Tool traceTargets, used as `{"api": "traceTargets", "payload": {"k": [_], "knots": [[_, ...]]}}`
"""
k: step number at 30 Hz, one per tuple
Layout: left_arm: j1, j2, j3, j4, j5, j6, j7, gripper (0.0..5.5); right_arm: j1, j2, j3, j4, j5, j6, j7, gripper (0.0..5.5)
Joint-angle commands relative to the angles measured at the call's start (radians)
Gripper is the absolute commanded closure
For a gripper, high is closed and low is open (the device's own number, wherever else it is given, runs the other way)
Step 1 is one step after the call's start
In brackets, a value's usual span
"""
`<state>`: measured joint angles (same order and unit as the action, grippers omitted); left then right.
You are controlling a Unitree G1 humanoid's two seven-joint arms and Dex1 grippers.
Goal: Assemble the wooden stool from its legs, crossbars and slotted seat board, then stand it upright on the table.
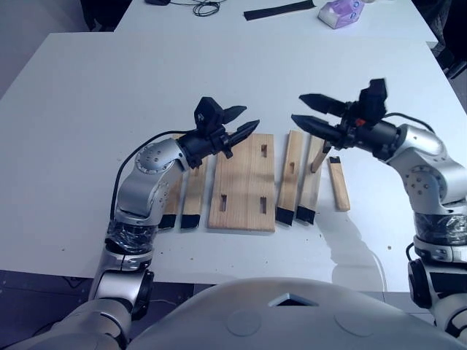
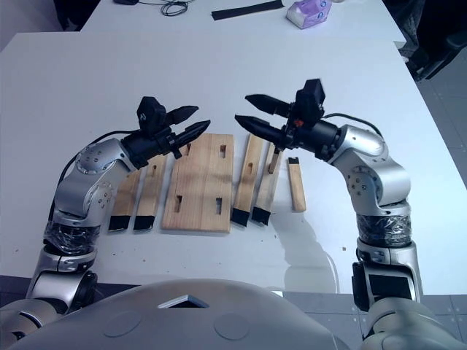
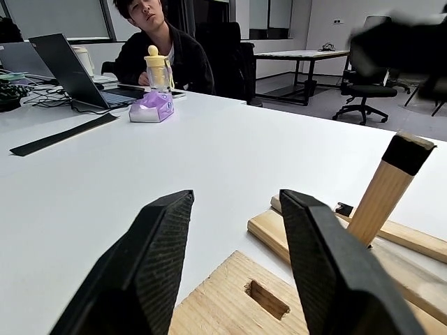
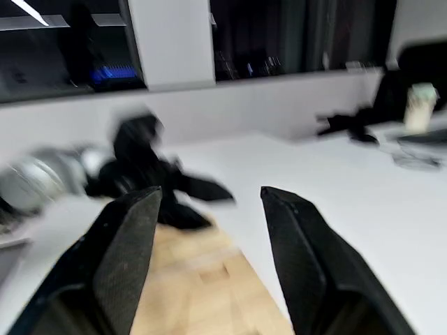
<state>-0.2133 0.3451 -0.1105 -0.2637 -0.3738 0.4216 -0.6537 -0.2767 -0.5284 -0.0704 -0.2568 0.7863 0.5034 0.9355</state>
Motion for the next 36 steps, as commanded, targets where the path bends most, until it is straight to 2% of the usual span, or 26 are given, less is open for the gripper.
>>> {"api": "traceTargets", "payload": {"k": [1, 5, 7, 11, 16, 18, 27, 36], "knots": [[0.000, 0.001, 0.008, 0.006, 0.004, 0.003, 0.011, 3.21, -0.062, 0.019, -0.078, -0.133, 0.231, 0.125, -0.086, 2.86], [0.000, 0.003, 0.018, 0.013, 0.005, -0.003, 0.015, 3.21, -0.036, -0.015, -0.107, -0.253, 0.422, 0.216, -0.142, 2.86], [-0.003, 0.005, 0.029, 0.022, 0.005, -0.006, 0.019, 3.21, 0.023, -0.067, -0.092, -0.296, 0.409, 0.241, -0.105, 2.86], [-0.013, 0.006, 0.054, 0.041, 0.003, -0.012, 0.029, 3.21, 0.226, -0.224, 0.065, -0.234, 0.086, 0.128, 0.084, 2.86], [-0.011, -0.001, 0.059, 0.046, 0.007, -0.019, 0.034, 3.21, 0.304, -0.285, 0.242, -0.041, -0.281, -0.097, 0.155, 2.86], [-0.010, -0.004, 0.055, 0.047, 0.009, -0.022, 0.034, 3.21, 0.313, -0.279, 0.274, -0.001, -0.349, -0.152, 0.167, 2.86], [-0.002, -0.008, 0.052, 0.038, 0.006, -0.024, 0.036, 3.21, 0.327, -0.267, 0.333, 0.086, -0.509, -0.295, 0.186, 2.86], [0.013, -0.010, 0.057, 0.031, 0.007, -0.028, 0.047, 3.21, 0.325, -0.313, 0.281, 0.105, -0.525, -0.322, 0.225, 2.86]]}}
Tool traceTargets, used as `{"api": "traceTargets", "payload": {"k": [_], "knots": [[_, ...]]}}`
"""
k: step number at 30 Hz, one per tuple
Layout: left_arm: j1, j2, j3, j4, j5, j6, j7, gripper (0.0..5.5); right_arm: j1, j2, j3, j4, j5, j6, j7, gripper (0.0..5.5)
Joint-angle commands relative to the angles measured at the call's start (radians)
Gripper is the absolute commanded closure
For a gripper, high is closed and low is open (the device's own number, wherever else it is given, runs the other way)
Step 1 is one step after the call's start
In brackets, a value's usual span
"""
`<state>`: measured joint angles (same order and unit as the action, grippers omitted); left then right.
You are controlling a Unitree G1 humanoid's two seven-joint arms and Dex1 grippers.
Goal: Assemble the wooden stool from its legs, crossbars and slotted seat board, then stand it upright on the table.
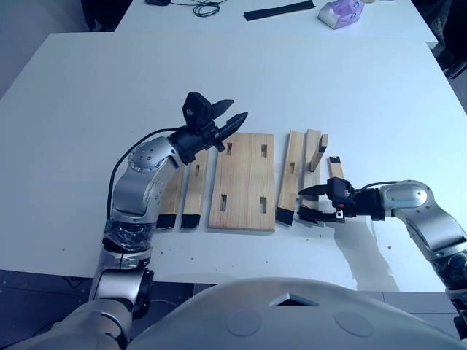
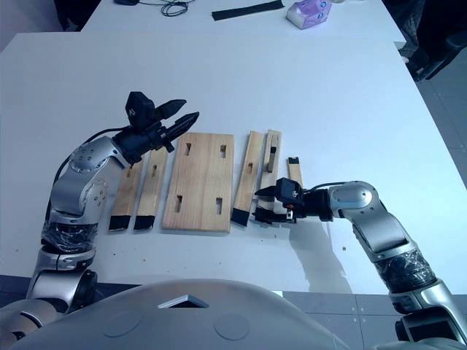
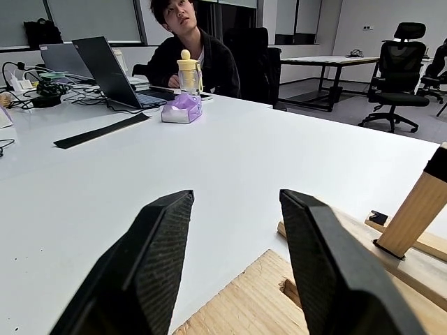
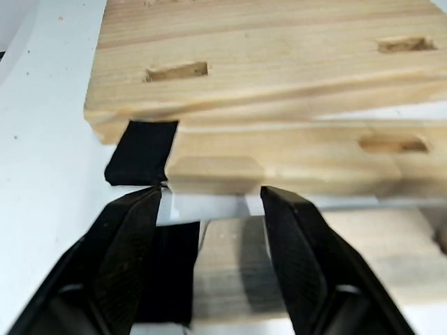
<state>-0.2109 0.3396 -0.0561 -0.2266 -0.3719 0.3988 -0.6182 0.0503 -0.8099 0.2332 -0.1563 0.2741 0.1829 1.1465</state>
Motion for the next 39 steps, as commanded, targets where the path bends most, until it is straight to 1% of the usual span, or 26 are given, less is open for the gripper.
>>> {"api": "traceTargets", "payload": {"k": [1, 3, 5, 8, 10, 13, 15, 16, 17, 18, 22, 26, 29, 33, 39], "knots": [[0.014, -0.005, 0.004, -0.007, 0.005, -0.007, 0.014, 3.21, -0.003, -0.036, -0.028, 0.001, -0.011, 0.001, 0.018, 2.86], [0.018, -0.006, 0.004, -0.010, 0.005, -0.008, 0.017, 3.21, -0.001, -0.040, -0.047, -0.014, 0.008, 0.010, 0.019, 2.86], [0.023, -0.006, 0.006, -0.015, 0.003, -0.007, 0.021, 3.21, 0.011, -0.031, -0.099, -0.071, 0.080, 0.064, 0.006, 2.86], [0.037, -0.006, 0.009, -0.030, 0.003, -0.005, 0.030, 3.21, 0.056, -0.011, -0.204, -0.188, 0.181, 0.172, -0.075, 2.86], [0.051, -0.004, 0.013, -0.044, 0.002, -0.004, 0.038, 3.21, 0.137, -0.023, -0.274, -0.281, 0.195, 0.224, -0.138, 2.86], [0.082, 0.001, 0.035, -0.074, -0.003, 0.004, 0.055, 3.21, 0.328, -0.047, -0.383, -0.471, 0.175, 0.294, -0.219, 2.86], [0.113, 0.003, 0.052, -0.101, -0.005, 0.007, 0.073, 3.21, 0.422, -0.026, -0.419, -0.570, 0.152, 0.342, -0.296, 2.86], [0.127, 0.002, 0.057, -0.113, -0.005, 0.009, 0.082, 3.21, 0.450, -0.008, -0.418, -0.600, 0.130, 0.368, -0.346, 2.86], [0.139, 0.001, 0.060, -0.125, -0.005, 0.011, 0.089, 3.21, 0.465, 0.008, -0.412, -0.625, 0.110, 0.391, -0.392, 2.68], [0.147, 0.001, 0.062, -0.133, -0.005, 0.013, 0.095, 3.21, 0.463, 0.034, -0.399, -0.646, 0.088, 0.428, -0.456, 2.66], [0.157, 0.009, 0.075, -0.145, -0.009, 0.020, 0.104, 3.21, 0.374, 0.165, -0.374, -0.708, 0.087, 0.609, -0.680, 1.99], [0.151, 0.014, 0.075, -0.151, -0.010, 0.030, 0.106, 3.21, 0.321, 0.260, -0.342, -0.744, 0.115, 0.758, -0.801, 1.93], [0.151, 0.012, 0.070, -0.153, -0.007, 0.034, 0.108, 3.21, 0.305, 0.323, -0.314, -0.740, 0.120, 0.825, -0.863, 1.93], [0.157, 0.007, 0.060, -0.156, -0.002, 0.034, 0.111, 3.21, 0.308, 0.368, -0.270, -0.723, 0.107, 0.850, -0.909, 1.93], [0.153, 0.003, 0.056, -0.151, -0.002, 0.034, 0.113, 3.21, 0.323, 0.380, -0.224, -0.663, 0.067, 0.814, -0.932, 1.93]]}}
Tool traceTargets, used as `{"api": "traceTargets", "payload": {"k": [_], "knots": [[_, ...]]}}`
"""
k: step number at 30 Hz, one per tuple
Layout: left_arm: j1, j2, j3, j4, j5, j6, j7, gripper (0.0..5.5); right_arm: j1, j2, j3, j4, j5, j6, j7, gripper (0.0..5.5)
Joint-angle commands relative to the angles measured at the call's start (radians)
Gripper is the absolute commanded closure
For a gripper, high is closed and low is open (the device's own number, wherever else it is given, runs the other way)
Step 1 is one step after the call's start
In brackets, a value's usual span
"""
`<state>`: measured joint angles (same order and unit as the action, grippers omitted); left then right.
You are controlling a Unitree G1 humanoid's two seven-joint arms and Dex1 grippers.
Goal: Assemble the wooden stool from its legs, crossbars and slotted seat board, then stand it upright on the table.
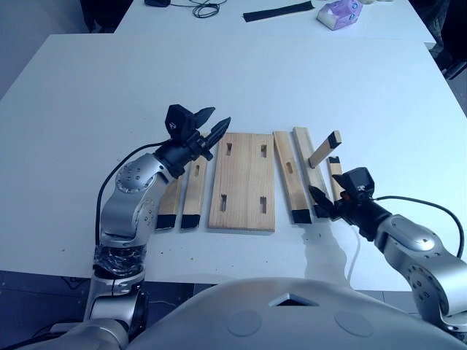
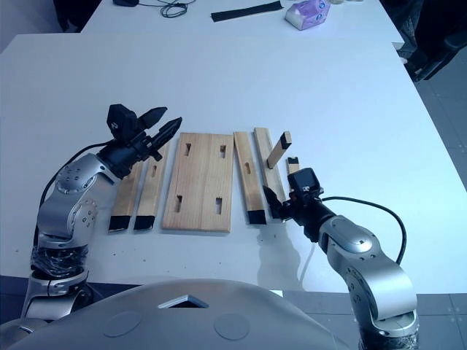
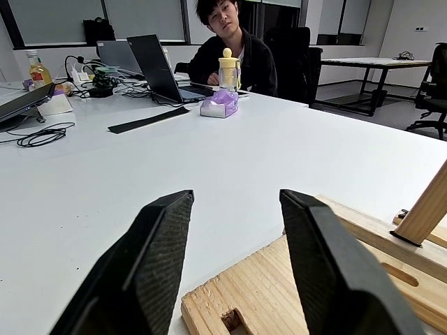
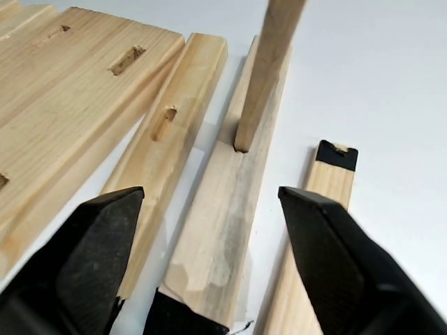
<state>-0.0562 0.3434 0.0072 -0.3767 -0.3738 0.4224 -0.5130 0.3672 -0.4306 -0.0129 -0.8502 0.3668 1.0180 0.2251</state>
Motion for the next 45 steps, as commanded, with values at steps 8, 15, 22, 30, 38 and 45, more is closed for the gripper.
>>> {"api": "traceTargets", "payload": {"k": [8, 15, 22, 30, 38, 45], "knots": [[0.008, -0.006, -0.015, -0.005, 0.000, 0.008, 0.013, 3.21, 0.041, 0.004, 0.048, 0.081, -0.064, -0.082, -0.001, 1.93], [0.001, -0.004, -0.017, -0.001, -0.003, 0.013, 0.011, 3.21, 0.067, 0.009, 0.042, 0.130, -0.072, -0.122, 0.007, 1.93], [-0.012, -0.002, -0.021, 0.007, 0.000, 0.012, 0.007, 3.21, 0.066, 0.040, 0.041, 0.193, -0.069, -0.164, 0.004, 2.08], [-0.030, 0.000, -0.024, 0.021, 0.002, 0.008, 0.004, 3.21, 0.050, 0.045, 0.044, 0.239, -0.080, -0.198, 0.004, 3.12], [-0.043, -0.012, -0.027, 0.044, 0.010, -0.012, 0.014, 3.21, -0.002, 0.034, 0.047, 0.265, -0.083, -0.212, 0.022, 3.45], [-0.105, -0.019, 0.020, 0.104, -0.001, 0.022, 0.053, 3.21, -0.111, 0.078, -0.013, 0.242, 0.008, -0.201, 0.048, 3.45]]}}
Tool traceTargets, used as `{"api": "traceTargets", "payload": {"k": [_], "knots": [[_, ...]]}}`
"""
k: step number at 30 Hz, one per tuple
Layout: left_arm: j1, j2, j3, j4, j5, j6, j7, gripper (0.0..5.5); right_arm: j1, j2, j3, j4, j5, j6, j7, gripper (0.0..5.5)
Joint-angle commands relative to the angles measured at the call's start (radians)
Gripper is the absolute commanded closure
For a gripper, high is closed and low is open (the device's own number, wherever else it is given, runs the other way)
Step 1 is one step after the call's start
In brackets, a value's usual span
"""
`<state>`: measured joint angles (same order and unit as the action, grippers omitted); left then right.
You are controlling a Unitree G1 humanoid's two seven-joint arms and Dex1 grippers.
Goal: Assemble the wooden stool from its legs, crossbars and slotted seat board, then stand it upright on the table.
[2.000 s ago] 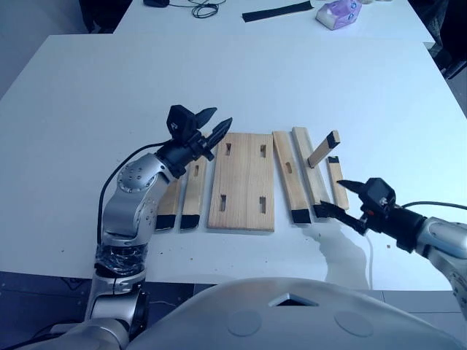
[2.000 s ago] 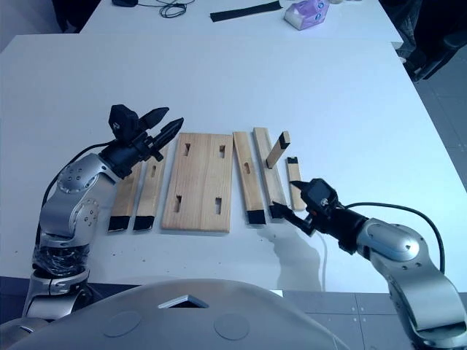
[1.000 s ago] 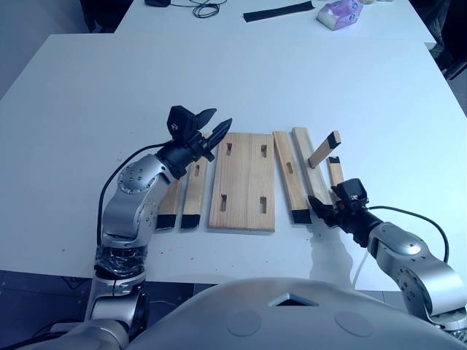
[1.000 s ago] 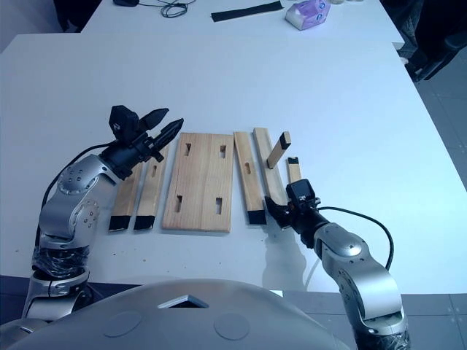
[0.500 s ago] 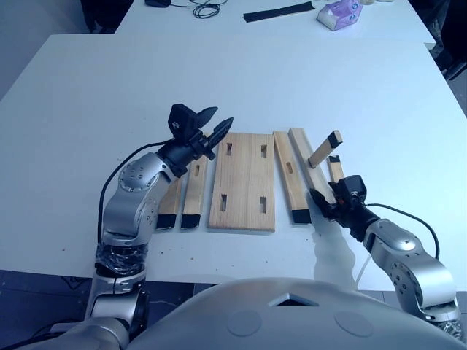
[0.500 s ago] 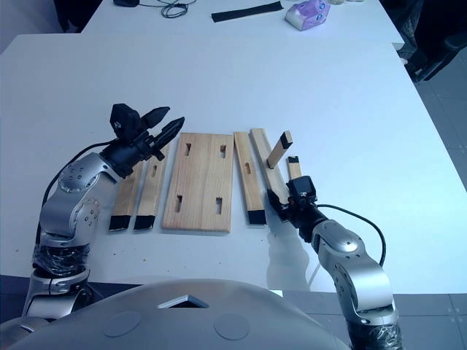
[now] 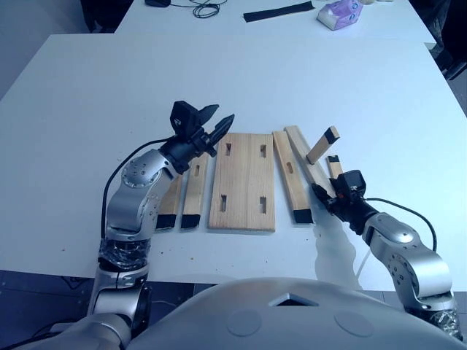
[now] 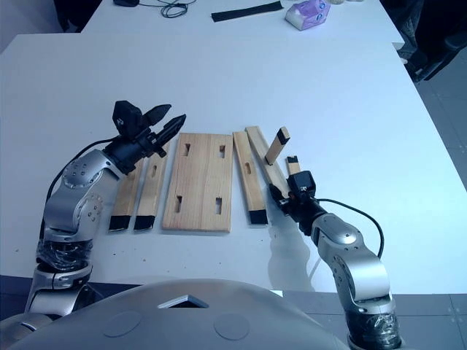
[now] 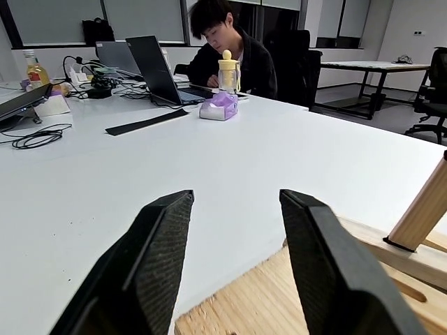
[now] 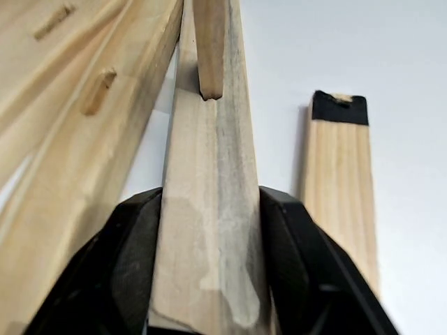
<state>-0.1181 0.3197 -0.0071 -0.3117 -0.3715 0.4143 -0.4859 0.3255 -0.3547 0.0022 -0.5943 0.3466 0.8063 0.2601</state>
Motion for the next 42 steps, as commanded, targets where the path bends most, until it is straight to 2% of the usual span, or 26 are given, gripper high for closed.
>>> {"api": "traceTargets", "payload": {"k": [1, 7, 11, 14, 20, 23, 26, 29, 32, 34, 42], "knots": [[-0.056, 0.014, 0.037, 0.051, 0.010, 0.038, 0.036, 3.21, -0.092, 0.001, -0.040, -0.012, 0.035, 0.015, 0.014, 3.45], [-0.146, 0.034, 0.067, 0.136, 0.050, 0.194, 0.136, 3.21, -0.203, -0.024, -0.103, 0.026, 0.052, 0.010, 0.035, 3.45], [-0.187, 0.007, 0.176, 0.155, -0.144, 0.266, 0.051, 3.21, -0.298, -0.095, -0.139, 0.070, 0.092, -0.067, 0.173, 3.45], [-0.240, 0.012, 0.229, 0.149, -0.311, 0.346, -0.036, 3.21, -0.367, -0.130, -0.207, 0.120, 0.203, -0.072, 0.296, 3.45], [-0.198, 0.108, 0.107, 0.085, -0.253, 0.201, -0.251, 3.21, -0.473, -0.227, -0.246, 0.222, 0.314, -0.069, 0.485, 3.45], [-0.190, 0.123, 0.036, 0.074, -0.203, 0.152, -0.295, 2.92, -0.509, -0.262, -0.228, 0.254, 0.328, -0.079, 0.557, 3.45], [-0.209, 0.103, 0.016, 0.056, -0.224, 0.152, -0.311, 2.41, -0.549, -0.273, -0.233, 0.271, 0.380, -0.062, 0.613, 3.45], [-0.239, 0.073, 0.037, 0.055, -0.344, 0.232, -0.339, 2.33, -0.607, -0.268, -0.273, 0.287, 0.514, -0.013, 0.680, 3.45], [-0.269, 0.053, 0.122, 0.086, -0.633, 0.409, -0.378, 2.33, -0.667, -0.272, -0.298, 0.336, 0.614, 0.022, 0.726, 3.45], [-0.292, 0.043, 0.155, 0.130, -0.731, 0.459, -0.387, 2.33, -0.702, -0.279, -0.301, 0.370, 0.649, 0.034, 0.752, 3.45], [-0.342, -0.026, 0.176, 0.183, -0.808, 0.474, -0.307, 2.33, -0.731, -0.304, -0.239, 0.402, 0.653, 0.039, 0.853, 3.45]]}}
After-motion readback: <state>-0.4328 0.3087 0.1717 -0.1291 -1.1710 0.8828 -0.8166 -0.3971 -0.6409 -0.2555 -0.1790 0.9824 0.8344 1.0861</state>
